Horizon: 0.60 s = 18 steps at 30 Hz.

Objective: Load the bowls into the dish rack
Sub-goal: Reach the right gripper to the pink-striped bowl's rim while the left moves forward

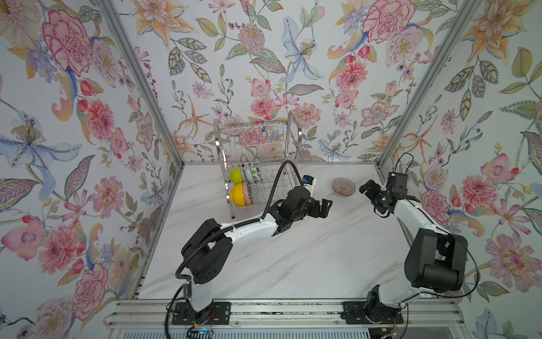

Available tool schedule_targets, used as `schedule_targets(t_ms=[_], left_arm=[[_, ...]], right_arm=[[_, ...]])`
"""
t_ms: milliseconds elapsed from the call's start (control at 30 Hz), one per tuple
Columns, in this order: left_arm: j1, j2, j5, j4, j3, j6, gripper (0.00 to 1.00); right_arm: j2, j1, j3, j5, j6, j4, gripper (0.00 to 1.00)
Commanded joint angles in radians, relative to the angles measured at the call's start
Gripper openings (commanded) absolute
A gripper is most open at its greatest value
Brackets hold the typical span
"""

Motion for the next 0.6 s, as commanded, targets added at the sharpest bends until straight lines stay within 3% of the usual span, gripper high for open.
schedule_targets(t_ms=[0,300,567], left_arm=[[-0.005,0.017,-0.006,-0.047,0.037,0.035,0.99],[-0.002,0.073,0.011,-0.106,0.103,0.054,0.99],[0.011,0.022,0.009,-0.090,0.002,0.025,0.99]], right_arm=[[0.104,0.009,0.086,-0.051,-0.021,-0.030,0.95],[0.315,0.045,0.207,-0.096,-0.026,0.008,0.70],[0.377,0.062,0.221,-0.085,-0.043,0.021,0.55]])
